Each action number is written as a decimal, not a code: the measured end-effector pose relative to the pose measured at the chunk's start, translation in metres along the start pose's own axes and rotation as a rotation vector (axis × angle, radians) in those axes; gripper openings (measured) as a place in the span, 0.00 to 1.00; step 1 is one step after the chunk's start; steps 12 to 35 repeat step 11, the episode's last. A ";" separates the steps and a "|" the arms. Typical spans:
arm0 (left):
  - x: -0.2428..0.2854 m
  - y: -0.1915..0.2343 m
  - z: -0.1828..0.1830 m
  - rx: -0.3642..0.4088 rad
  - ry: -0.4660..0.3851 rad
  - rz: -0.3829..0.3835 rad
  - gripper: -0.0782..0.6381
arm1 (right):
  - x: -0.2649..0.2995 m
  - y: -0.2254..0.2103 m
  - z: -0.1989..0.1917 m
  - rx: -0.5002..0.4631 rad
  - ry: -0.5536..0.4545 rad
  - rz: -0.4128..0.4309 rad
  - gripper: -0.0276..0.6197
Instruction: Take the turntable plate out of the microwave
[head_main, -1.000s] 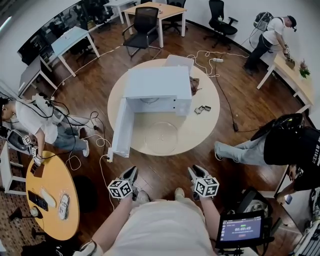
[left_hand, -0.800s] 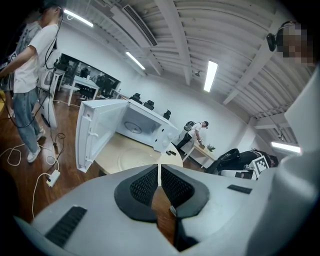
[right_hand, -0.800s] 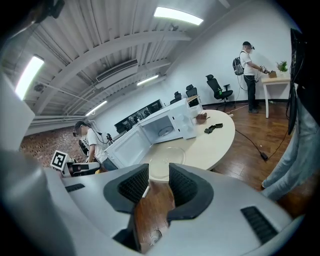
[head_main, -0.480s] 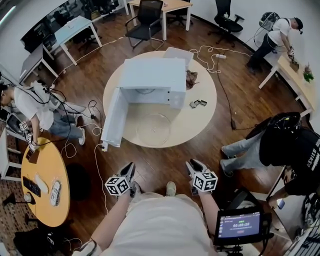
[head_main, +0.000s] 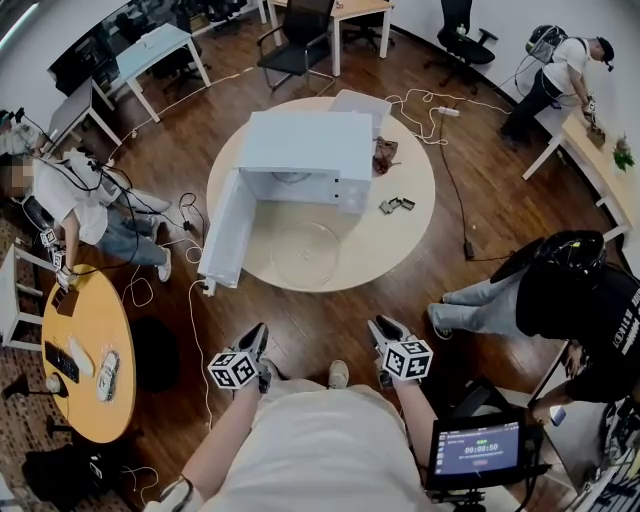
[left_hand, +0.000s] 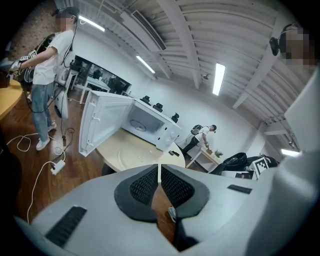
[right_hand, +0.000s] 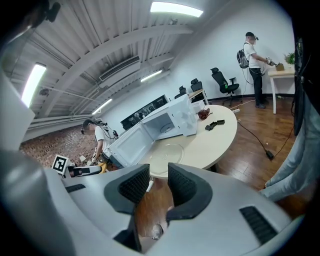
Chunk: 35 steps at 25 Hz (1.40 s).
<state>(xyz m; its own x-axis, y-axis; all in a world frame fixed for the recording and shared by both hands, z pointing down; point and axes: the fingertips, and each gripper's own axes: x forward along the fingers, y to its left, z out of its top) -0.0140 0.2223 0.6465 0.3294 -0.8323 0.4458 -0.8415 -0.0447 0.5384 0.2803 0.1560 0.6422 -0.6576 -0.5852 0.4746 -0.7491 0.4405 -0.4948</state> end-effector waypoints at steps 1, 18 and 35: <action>0.002 -0.003 0.002 0.002 -0.002 -0.002 0.12 | 0.000 0.000 0.001 0.000 0.001 0.003 0.23; 0.010 -0.016 0.006 0.012 -0.004 -0.018 0.12 | -0.006 -0.006 0.003 0.014 0.004 0.003 0.23; 0.010 -0.016 0.006 0.012 -0.004 -0.018 0.12 | -0.006 -0.006 0.003 0.014 0.004 0.003 0.23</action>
